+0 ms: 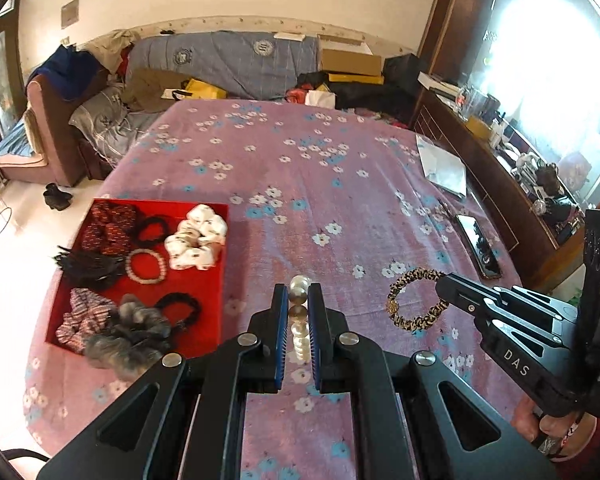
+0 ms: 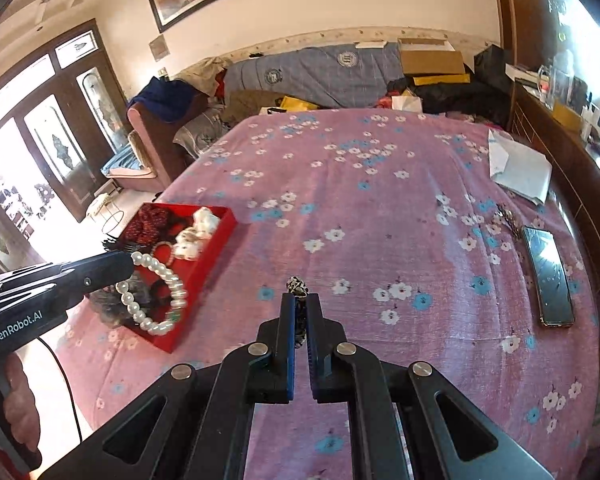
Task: Organize jewelry
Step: 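Carry both bracelets into the red tray and open both tools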
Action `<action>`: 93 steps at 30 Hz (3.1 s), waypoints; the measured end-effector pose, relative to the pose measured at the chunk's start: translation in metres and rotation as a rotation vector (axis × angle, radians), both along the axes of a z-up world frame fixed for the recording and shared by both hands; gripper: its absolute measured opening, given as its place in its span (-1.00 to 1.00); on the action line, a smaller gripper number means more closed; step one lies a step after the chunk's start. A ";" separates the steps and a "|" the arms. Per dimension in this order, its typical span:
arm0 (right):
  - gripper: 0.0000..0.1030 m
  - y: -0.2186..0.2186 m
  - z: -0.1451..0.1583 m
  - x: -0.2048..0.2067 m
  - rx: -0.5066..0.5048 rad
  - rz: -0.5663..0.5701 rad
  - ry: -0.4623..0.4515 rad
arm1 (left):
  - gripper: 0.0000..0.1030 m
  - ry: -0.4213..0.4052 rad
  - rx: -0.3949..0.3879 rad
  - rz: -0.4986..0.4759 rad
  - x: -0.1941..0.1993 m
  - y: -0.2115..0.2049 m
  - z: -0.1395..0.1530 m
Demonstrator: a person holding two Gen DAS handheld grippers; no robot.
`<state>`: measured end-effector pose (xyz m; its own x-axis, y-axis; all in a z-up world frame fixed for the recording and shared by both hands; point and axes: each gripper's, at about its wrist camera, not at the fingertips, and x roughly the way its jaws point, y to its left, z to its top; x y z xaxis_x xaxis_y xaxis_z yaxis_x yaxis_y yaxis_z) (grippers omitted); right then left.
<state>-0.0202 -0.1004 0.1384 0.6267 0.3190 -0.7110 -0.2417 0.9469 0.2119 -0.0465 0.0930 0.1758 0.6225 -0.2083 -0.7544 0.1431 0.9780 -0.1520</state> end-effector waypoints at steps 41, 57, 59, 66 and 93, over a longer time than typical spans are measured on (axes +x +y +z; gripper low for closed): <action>-0.88 0.141 0.013 -0.010 -0.006 0.152 -0.010 | -0.82 0.022 0.151 0.187 -0.018 0.133 -0.002; -0.88 0.158 0.002 0.015 0.032 0.145 0.023 | -0.82 0.045 0.003 0.119 0.026 0.171 -0.005; -0.88 0.159 -0.001 0.021 0.042 0.143 0.034 | -0.82 0.049 -0.014 0.106 0.036 0.173 -0.007; -0.88 0.168 -0.015 0.039 0.052 0.148 0.070 | -0.82 0.115 -0.123 0.071 0.074 0.179 -0.028; -0.88 0.217 -0.087 0.118 -0.091 0.146 0.187 | -0.82 0.238 0.135 0.155 0.119 0.191 -0.118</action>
<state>0.0978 0.1164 0.0514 0.4333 0.3255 -0.8404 -0.3417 0.9222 0.1810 0.0729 0.2843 0.0576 0.4416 -0.0128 -0.8971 -0.0334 0.9990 -0.0307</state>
